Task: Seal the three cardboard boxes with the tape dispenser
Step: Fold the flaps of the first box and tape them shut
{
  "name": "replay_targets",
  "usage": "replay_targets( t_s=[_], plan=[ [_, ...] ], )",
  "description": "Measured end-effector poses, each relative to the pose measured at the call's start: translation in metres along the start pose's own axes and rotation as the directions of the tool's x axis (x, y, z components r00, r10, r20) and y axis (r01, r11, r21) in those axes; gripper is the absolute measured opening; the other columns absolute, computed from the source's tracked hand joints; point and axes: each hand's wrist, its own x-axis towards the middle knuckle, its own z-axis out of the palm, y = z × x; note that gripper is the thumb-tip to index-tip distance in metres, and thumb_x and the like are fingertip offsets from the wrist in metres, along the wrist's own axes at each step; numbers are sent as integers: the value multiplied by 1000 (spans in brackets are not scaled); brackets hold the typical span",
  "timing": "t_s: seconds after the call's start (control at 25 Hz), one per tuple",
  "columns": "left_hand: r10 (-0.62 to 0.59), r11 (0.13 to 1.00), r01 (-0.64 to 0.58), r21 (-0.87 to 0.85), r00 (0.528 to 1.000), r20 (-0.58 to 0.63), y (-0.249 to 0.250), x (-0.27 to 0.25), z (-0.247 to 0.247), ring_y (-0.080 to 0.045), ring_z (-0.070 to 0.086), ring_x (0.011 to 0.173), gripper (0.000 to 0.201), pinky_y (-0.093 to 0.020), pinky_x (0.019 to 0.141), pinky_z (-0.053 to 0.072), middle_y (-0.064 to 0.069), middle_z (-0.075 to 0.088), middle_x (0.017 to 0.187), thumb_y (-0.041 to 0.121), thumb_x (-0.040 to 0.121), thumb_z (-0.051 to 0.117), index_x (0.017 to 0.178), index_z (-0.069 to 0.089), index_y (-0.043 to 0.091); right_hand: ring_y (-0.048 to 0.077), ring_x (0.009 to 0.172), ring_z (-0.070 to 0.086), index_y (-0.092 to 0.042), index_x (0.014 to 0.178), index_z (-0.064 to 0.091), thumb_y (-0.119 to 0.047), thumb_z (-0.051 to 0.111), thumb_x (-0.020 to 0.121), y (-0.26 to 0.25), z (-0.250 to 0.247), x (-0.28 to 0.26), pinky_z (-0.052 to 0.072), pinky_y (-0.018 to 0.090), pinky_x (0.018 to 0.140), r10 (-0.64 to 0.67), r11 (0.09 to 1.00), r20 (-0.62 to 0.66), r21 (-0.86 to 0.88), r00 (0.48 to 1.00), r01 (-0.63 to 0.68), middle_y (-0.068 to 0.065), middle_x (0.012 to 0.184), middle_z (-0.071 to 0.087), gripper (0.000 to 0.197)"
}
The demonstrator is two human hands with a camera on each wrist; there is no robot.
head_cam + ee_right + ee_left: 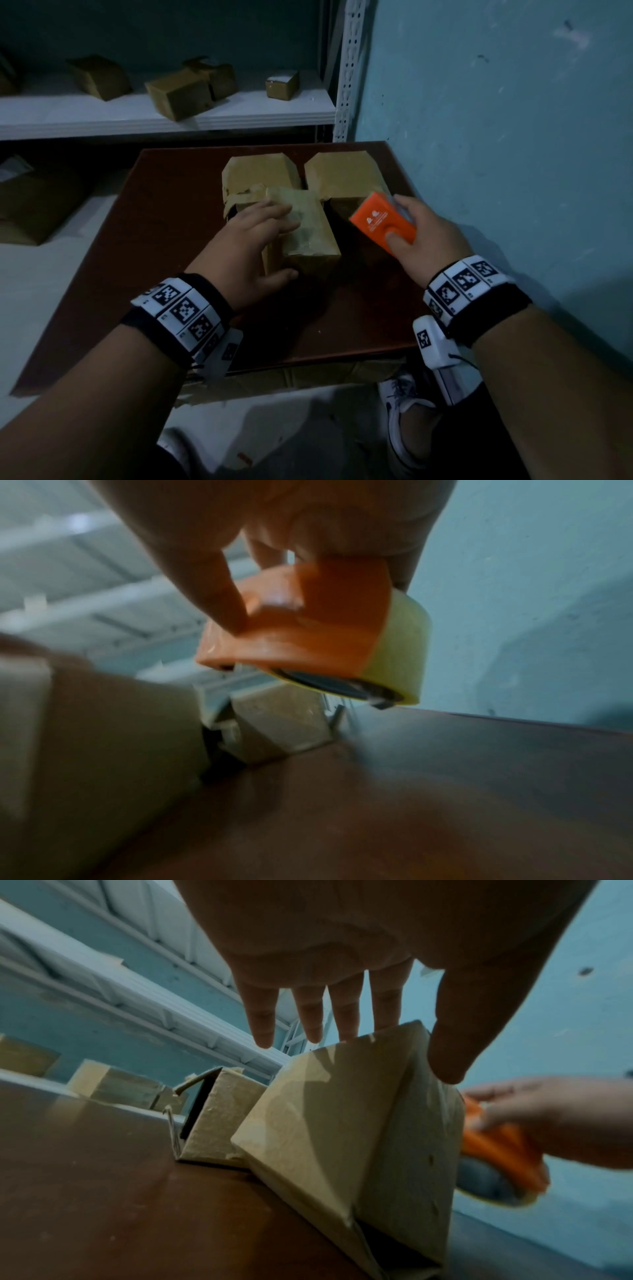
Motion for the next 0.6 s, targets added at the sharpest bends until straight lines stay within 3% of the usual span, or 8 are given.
replay_targets(
  t_s=[0.16,0.24,0.36,0.48,0.6],
  plan=[
    [6,989,-15,147,998,59,3,3,7,-27,31,155,74,-64,115,38,4,46,160,66,81,66,148,51,38,13,102,68,-40,148,50,-37,66,93,-11,-10,-11,56,39,93,-43,984,-33,171,999,48,-11,121,70,58],
    [-24,983,15,185,999,47,6,4,5,-28,37,150,68,-64,111,42,5,51,153,68,81,64,141,58,37,6,94,68,-41,147,52,-36,66,92,-13,-11,-14,58,36,89,-92,979,-25,181,995,95,-16,111,70,57],
    [-73,972,61,225,996,45,8,4,3,-28,39,142,67,-62,108,45,8,49,146,67,81,66,142,54,41,-5,89,65,-40,147,53,-35,67,92,-14,-12,-17,57,30,86,-147,970,-27,190,989,150,-20,105,68,58],
    [-102,965,79,252,992,79,6,2,3,-30,34,143,68,-63,108,44,8,45,148,68,81,63,145,54,46,-3,91,66,-39,149,52,-39,65,90,-13,-11,-18,57,29,87,-187,962,-27,199,982,189,-20,110,68,60],
    [-94,974,61,218,985,144,2,4,2,-25,29,151,70,-62,114,40,12,40,160,66,82,62,148,52,43,-1,94,67,-40,149,51,-43,62,87,-12,-11,-18,58,30,89,-226,953,-21,203,974,226,-18,117,68,64]
  ],
)
